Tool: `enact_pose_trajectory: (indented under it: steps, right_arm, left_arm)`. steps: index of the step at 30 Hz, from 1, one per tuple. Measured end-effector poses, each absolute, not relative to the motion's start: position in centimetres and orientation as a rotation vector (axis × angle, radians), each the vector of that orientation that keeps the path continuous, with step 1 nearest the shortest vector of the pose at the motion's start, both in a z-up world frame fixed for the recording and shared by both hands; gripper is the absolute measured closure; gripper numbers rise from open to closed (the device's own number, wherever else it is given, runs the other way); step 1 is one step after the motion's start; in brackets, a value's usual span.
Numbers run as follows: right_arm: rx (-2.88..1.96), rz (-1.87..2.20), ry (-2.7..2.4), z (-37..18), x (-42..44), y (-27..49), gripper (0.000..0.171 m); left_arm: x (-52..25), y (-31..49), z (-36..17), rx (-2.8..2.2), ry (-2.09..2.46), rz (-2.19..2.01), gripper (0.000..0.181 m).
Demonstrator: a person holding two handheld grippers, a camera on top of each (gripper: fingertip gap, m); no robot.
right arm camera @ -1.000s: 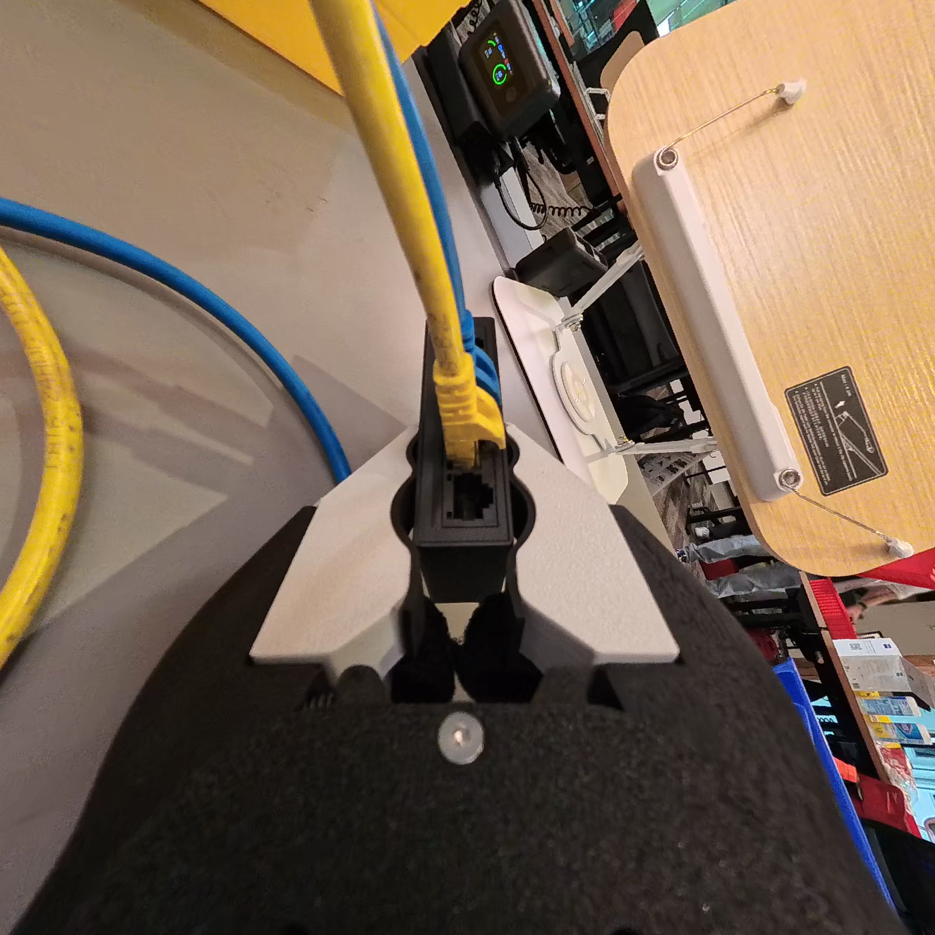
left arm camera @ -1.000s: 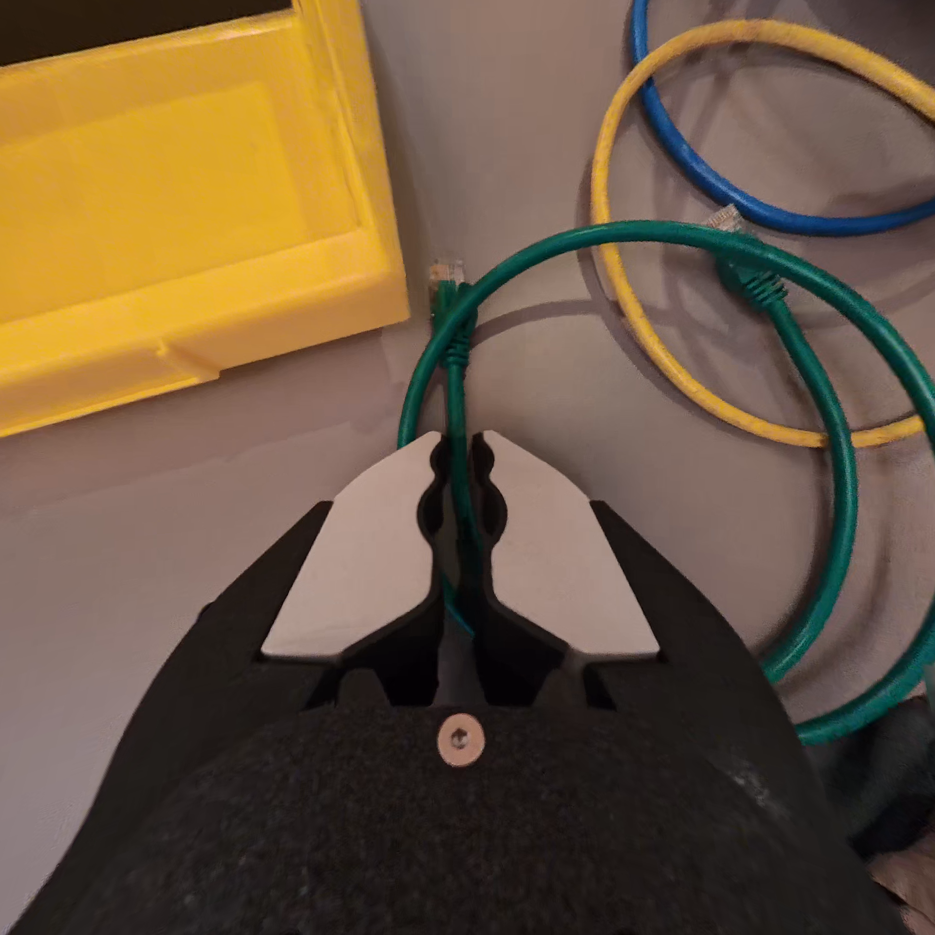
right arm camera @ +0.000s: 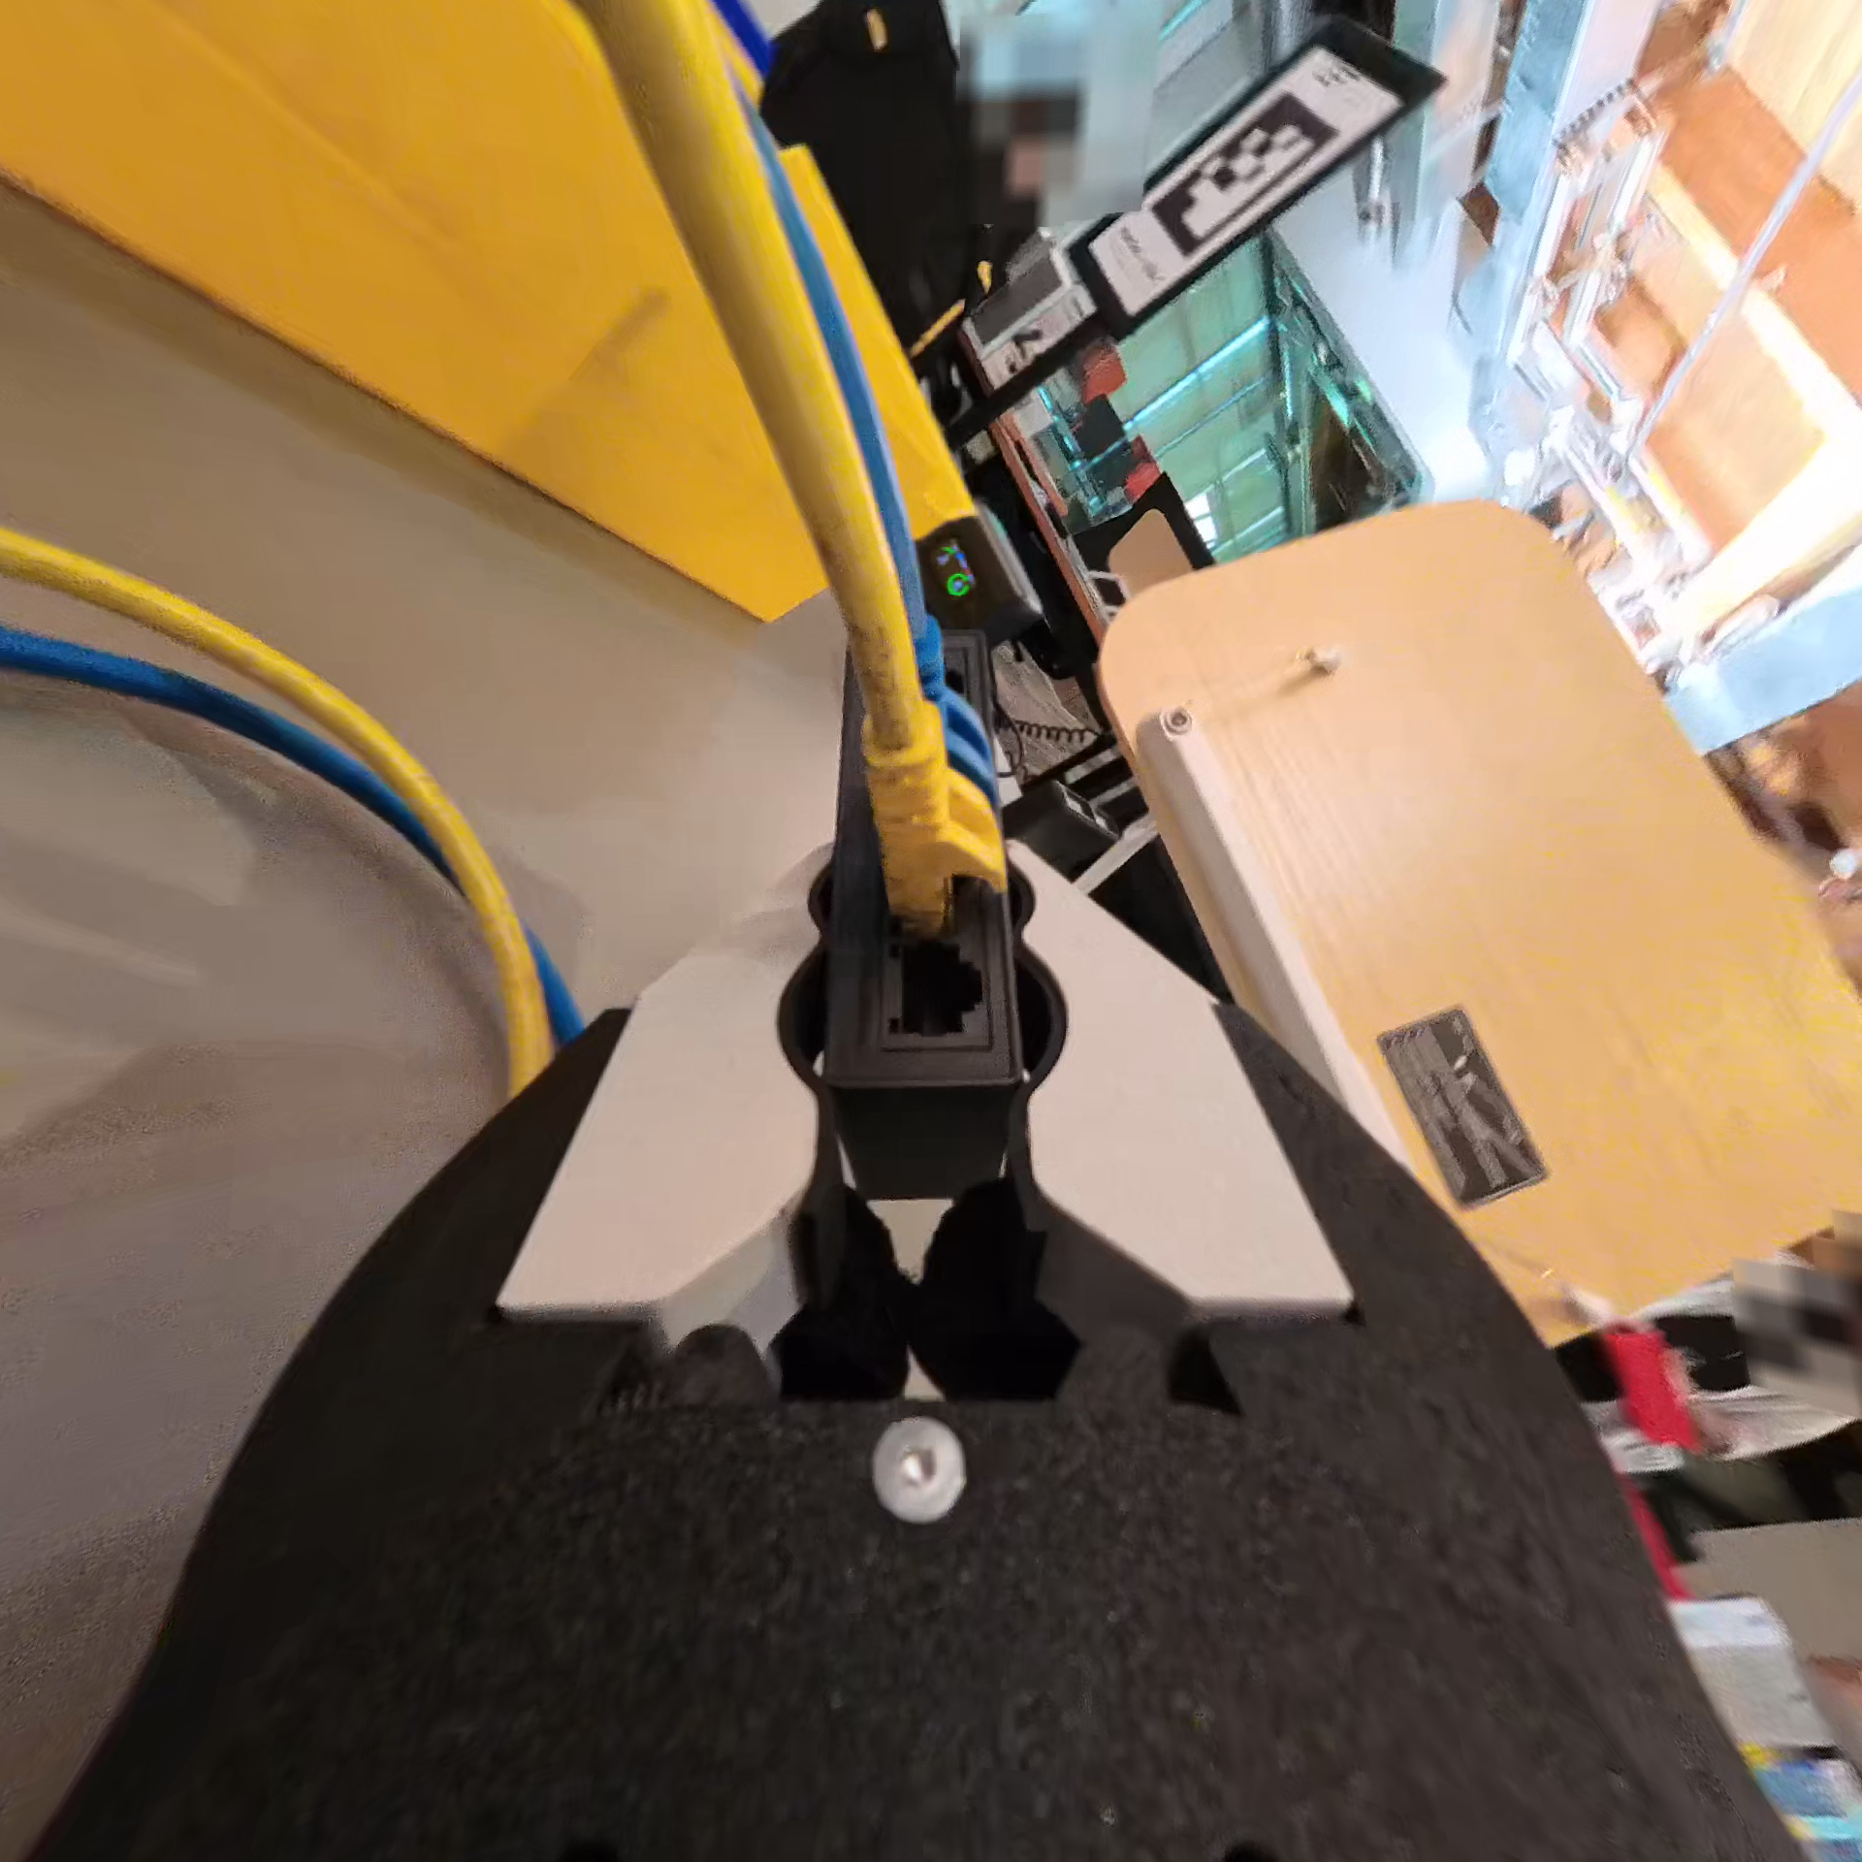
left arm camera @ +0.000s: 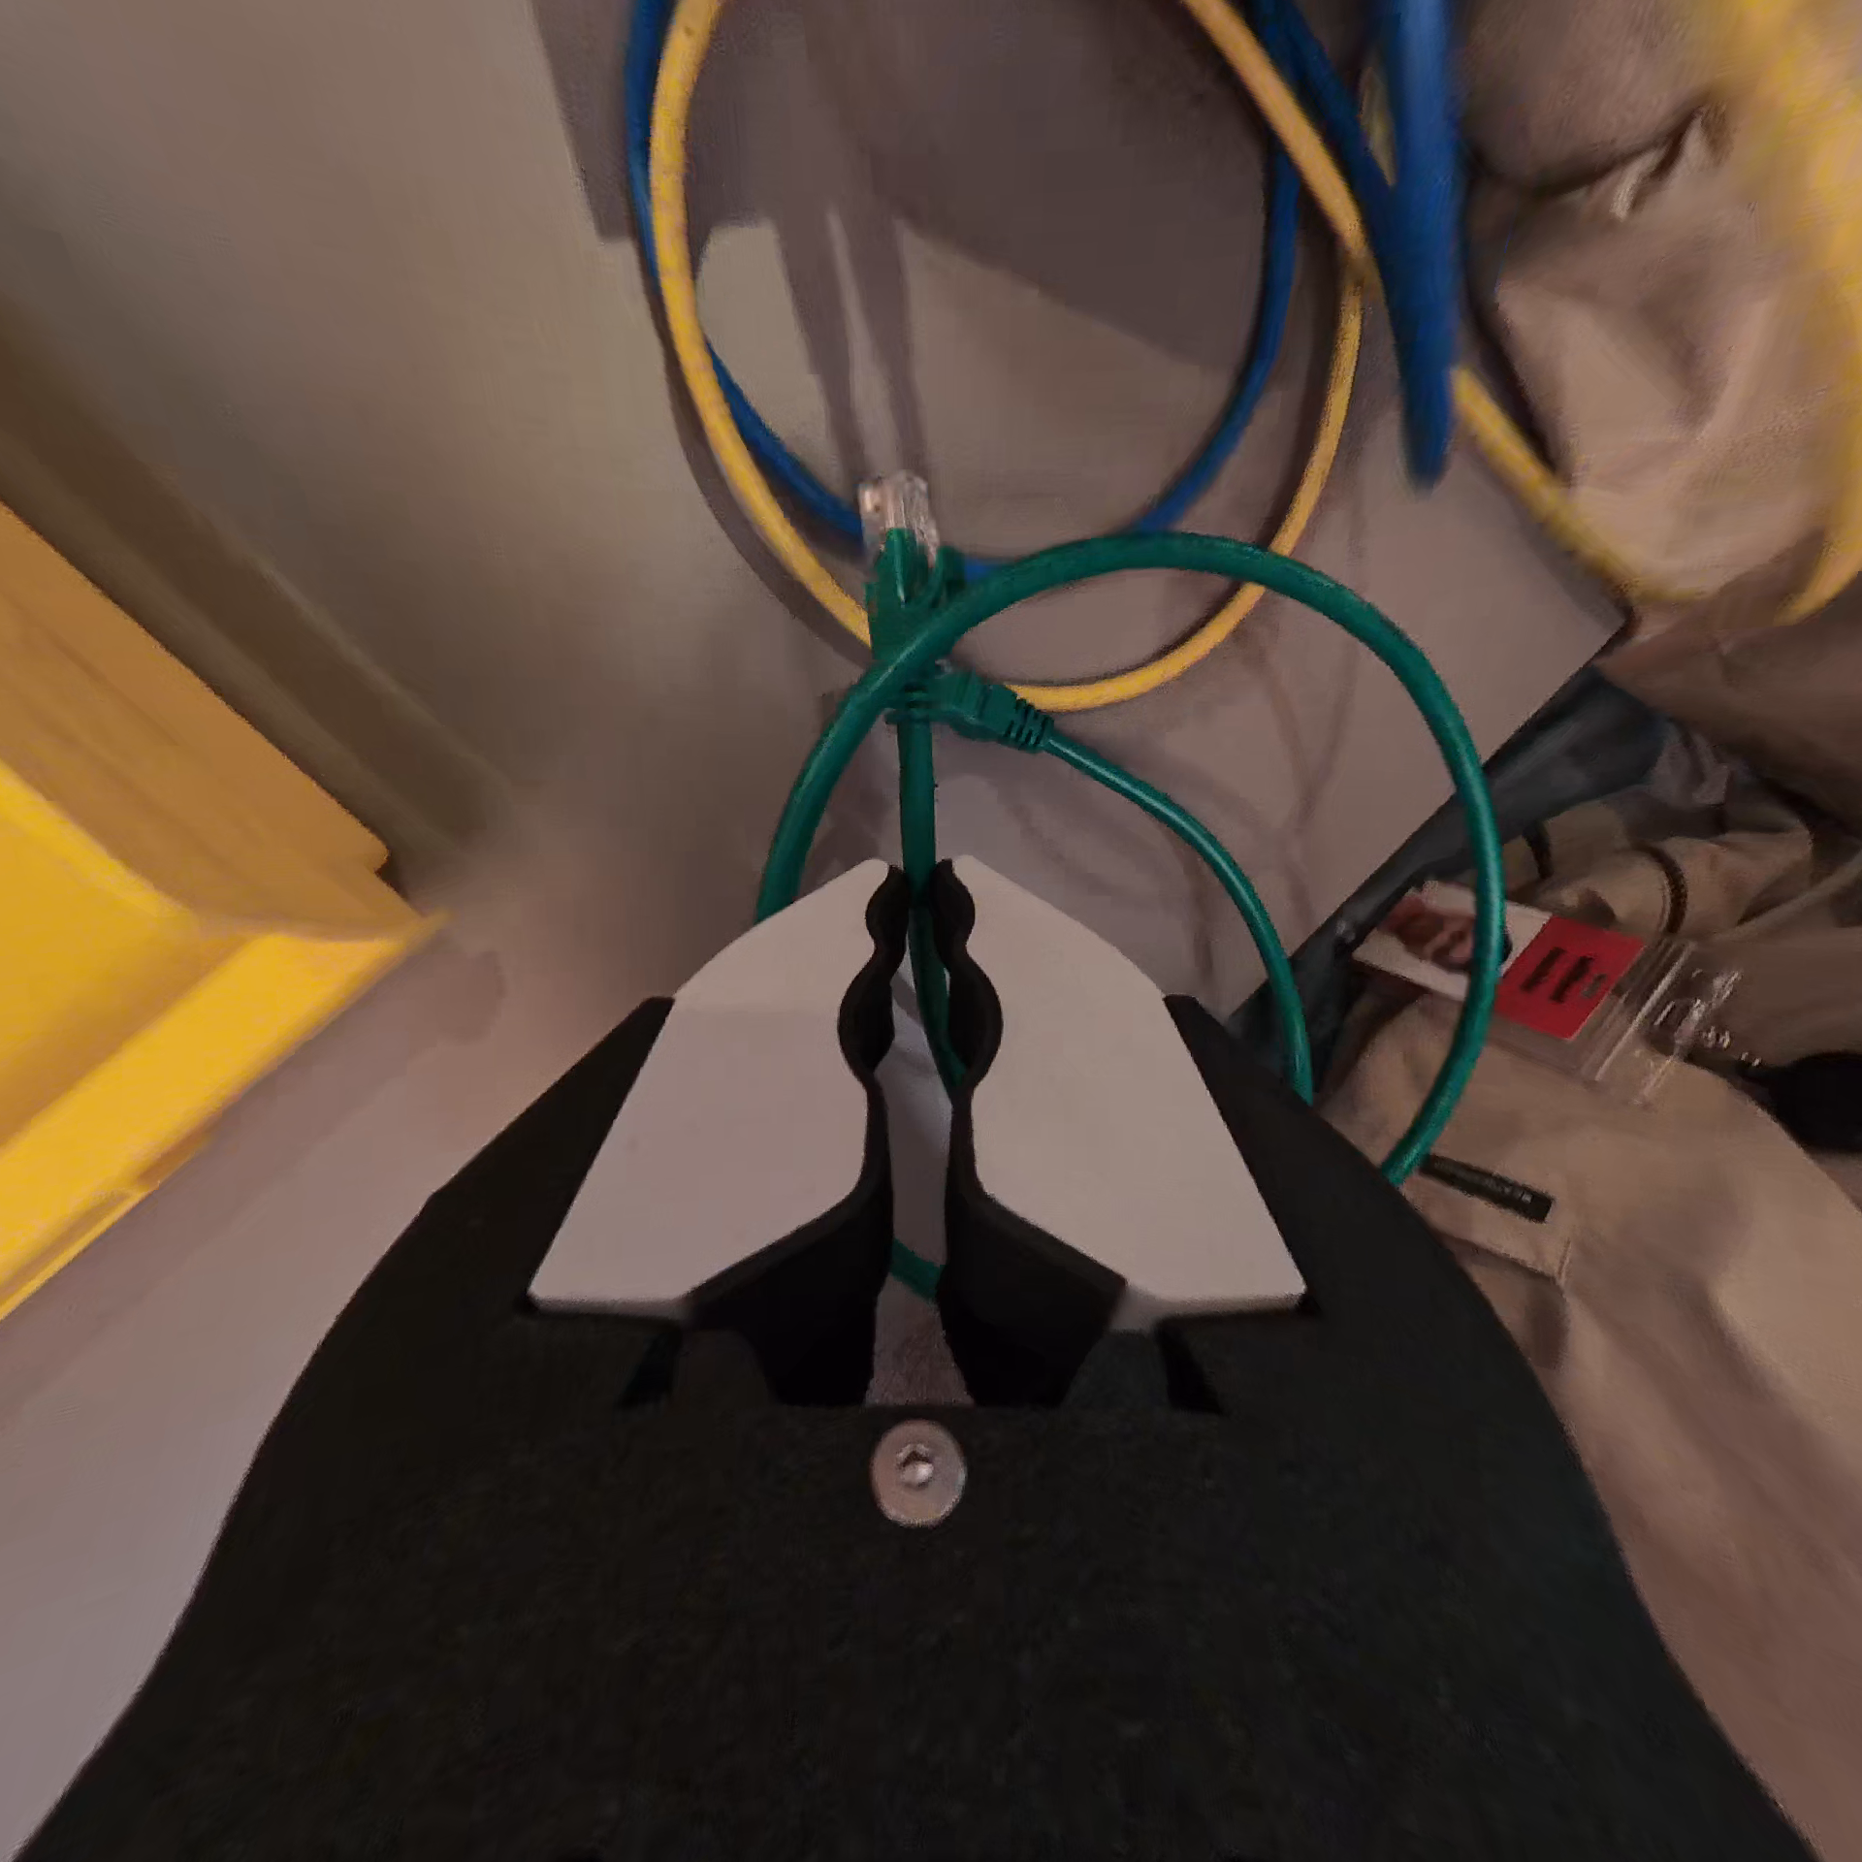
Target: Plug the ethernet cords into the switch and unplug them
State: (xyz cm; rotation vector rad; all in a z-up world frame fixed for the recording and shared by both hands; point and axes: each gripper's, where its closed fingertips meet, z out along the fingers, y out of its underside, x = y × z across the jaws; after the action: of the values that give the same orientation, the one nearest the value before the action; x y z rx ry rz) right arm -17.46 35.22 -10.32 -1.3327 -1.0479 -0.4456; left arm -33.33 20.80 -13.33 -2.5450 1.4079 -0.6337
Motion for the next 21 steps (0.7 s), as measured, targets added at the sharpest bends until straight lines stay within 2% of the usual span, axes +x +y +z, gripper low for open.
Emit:
enact_pose_trajectory:
  steps: [1, 7, 21]
  right_arm:
    - [-1.326, -0.492, -1.096, -10.8, -17.8, 35.1, 0.143]
    - [-1.328, -0.833, -1.283, -13.7, -17.4, 36.2, 0.143]
    - [-1.471, -0.891, -1.232, -14.9, -13.9, 38.0, 0.143]
  left_arm:
    - [-32.8, 21.1, -13.2, -2.541, 1.388, -0.652, 0.176]
    - [-30.9, 21.5, -12.1, -2.483, 1.347, -0.709, 0.177]
    - [-31.3, 19.3, -7.5, -2.288, 1.155, -1.352, 0.177]
